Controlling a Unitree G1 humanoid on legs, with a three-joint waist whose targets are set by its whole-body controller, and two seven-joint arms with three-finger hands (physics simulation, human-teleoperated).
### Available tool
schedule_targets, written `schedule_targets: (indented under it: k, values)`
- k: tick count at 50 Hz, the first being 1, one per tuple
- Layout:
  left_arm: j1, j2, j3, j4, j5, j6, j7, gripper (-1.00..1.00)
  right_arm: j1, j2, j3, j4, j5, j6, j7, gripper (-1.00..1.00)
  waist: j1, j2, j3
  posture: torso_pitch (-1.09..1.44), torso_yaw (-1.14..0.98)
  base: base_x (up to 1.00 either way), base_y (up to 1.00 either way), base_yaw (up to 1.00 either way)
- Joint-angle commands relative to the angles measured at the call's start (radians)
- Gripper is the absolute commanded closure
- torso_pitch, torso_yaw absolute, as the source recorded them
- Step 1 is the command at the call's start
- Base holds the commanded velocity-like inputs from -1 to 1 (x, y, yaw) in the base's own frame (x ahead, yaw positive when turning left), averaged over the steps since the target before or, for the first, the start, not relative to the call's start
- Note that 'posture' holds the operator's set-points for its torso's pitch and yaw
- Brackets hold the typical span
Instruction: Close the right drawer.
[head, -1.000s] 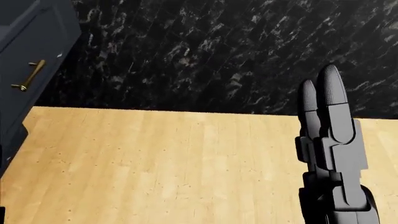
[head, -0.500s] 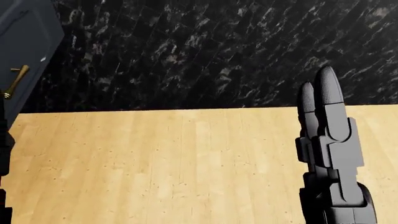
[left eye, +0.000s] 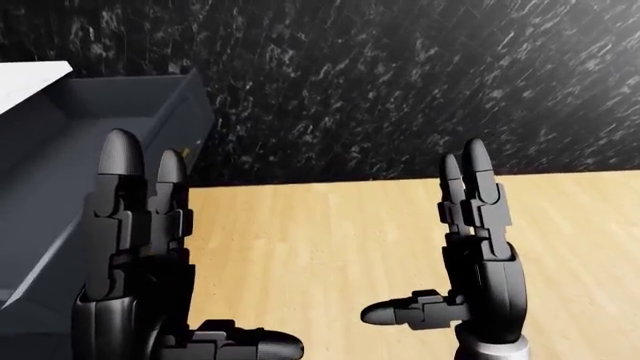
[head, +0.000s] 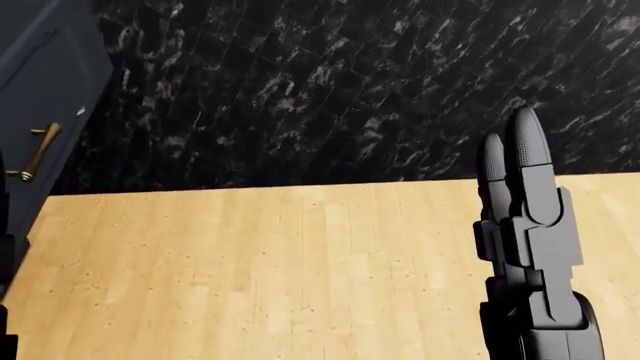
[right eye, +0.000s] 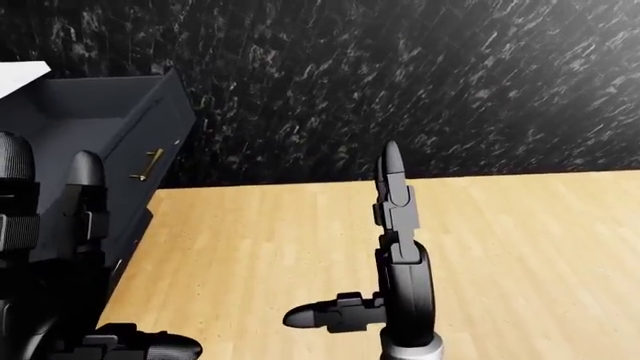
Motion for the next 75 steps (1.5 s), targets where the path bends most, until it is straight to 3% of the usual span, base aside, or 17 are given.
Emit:
schedule_targets:
  k: [1,9,13,20,26,29,30,41,44,45,48,54,57,58,59,63,75]
  values:
    - [-0.005,0.003,0.004,-0.036,-0.002,-0.024,0.003,-1.0,-0.008,0.002,0.005,-0.04,0.0,-0.024,-0.001,-1.0,0.002,0.0,-0.009,0.0,0.0,0.0,0.41,0.0]
    - [-0.008,0.004,0.002,-0.036,-0.001,-0.02,0.005,-1.0,-0.01,0.002,0.005,-0.041,0.001,-0.019,-0.002,-1.0,0.026,0.006,0.0,0.0,0.0,-0.02,0.42,0.0]
    - [-0.009,0.005,0.003,-0.036,-0.002,-0.02,0.007,-1.0,-0.011,0.003,0.006,-0.042,-0.001,-0.013,-0.003,-1.0,0.024,-0.052,0.002,0.0,0.0,-0.11,0.42,0.0]
    - [-0.014,0.01,0.005,-0.036,-0.008,-0.013,0.014,-1.0,-0.015,0.003,0.003,-0.044,0.004,-0.003,-0.002,-1.0,-0.003,-0.064,-0.011,0.0,0.0,-0.2,0.46,0.0]
    - [-0.013,0.013,0.006,-0.036,-0.01,-0.015,0.016,-1.0,-0.012,0.003,0.005,-0.042,0.004,-0.005,-0.001,-1.0,0.005,0.005,0.0,0.0,0.0,-0.25,0.49,0.0]
    - [-0.011,0.012,0.003,-0.036,-0.008,-0.016,0.014,-1.0,-0.012,0.002,0.006,-0.039,0.004,-0.005,-0.001,-1.0,0.011,0.118,-0.033,0.0,0.0,-0.25,0.51,0.0]
    - [-0.01,0.012,0.004,-0.036,-0.008,-0.017,0.014,-1.0,-0.011,0.002,0.008,-0.04,0.003,-0.005,-0.001,-1.0,0.015,0.052,-0.015,0.0,0.0,-0.26,0.51,0.0]
    - [-0.011,0.011,0.0,-0.036,-0.005,-0.016,0.014,-1.0,-0.015,0.002,0.007,-0.035,0.005,0.001,-0.001,-1.0,0.001,-0.038,0.005,0.0,0.0,-0.39,0.61,0.0]
    - [-0.01,0.013,0.0,-0.036,-0.006,-0.018,0.015,-1.0,-0.015,0.002,0.007,-0.037,0.005,0.002,-0.001,-1.0,-0.023,-0.091,-0.002,0.0,0.0,-0.45,0.67,0.0]
    - [-0.01,0.013,-0.001,-0.036,-0.006,-0.017,0.015,-1.0,-0.015,0.003,0.006,-0.038,0.006,0.003,-0.001,-1.0,-0.033,-0.066,-0.002,0.0,0.0,-0.45,0.66,0.0]
    - [-0.01,0.014,-0.003,-0.036,-0.004,-0.018,0.016,-1.0,-0.016,0.003,0.007,-0.039,0.004,0.005,0.0,-1.0,-0.023,-0.08,-0.024,0.0,0.0,-0.41,0.67,0.0]
    - [-0.007,0.015,-0.005,-0.036,-0.004,-0.019,0.016,-1.0,-0.015,0.003,0.007,-0.039,0.003,0.005,0.0,-1.0,-0.032,-0.016,0.018,0.0,0.0,-0.14,0.75,0.0]
    - [-0.006,0.015,-0.006,-0.036,-0.003,-0.02,0.017,-1.0,-0.015,0.003,0.006,-0.038,0.005,0.005,-0.001,-1.0,-0.034,0.053,0.0,0.0,0.0,-0.08,0.76,0.0]
    - [-0.005,0.016,-0.007,-0.036,-0.003,-0.022,0.016,-1.0,-0.015,0.003,0.006,-0.038,0.006,0.004,-0.001,-1.0,-0.031,0.114,-0.016,0.0,0.0,-0.07,0.74,0.0]
    - [-0.004,0.016,-0.008,-0.036,-0.003,-0.022,0.016,-1.0,-0.015,0.003,0.007,-0.037,0.005,0.003,-0.001,-1.0,-0.02,0.063,0.019,0.0,0.0,-0.07,0.77,0.0]
    - [-0.003,0.014,-0.011,-0.036,0.0,-0.023,0.013,-1.0,-0.013,0.002,0.008,-0.035,0.004,-0.001,-0.001,-1.0,-0.011,0.02,0.007,0.0,0.0,-0.07,0.76,0.0]
    - [0.0,0.005,-0.011,-0.036,0.007,-0.025,0.002,-1.0,-0.013,0.001,0.01,-0.03,0.004,-0.002,-0.001,-1.0,-0.015,-0.044,-0.002,0.0,0.0,-0.07,0.53,0.0]
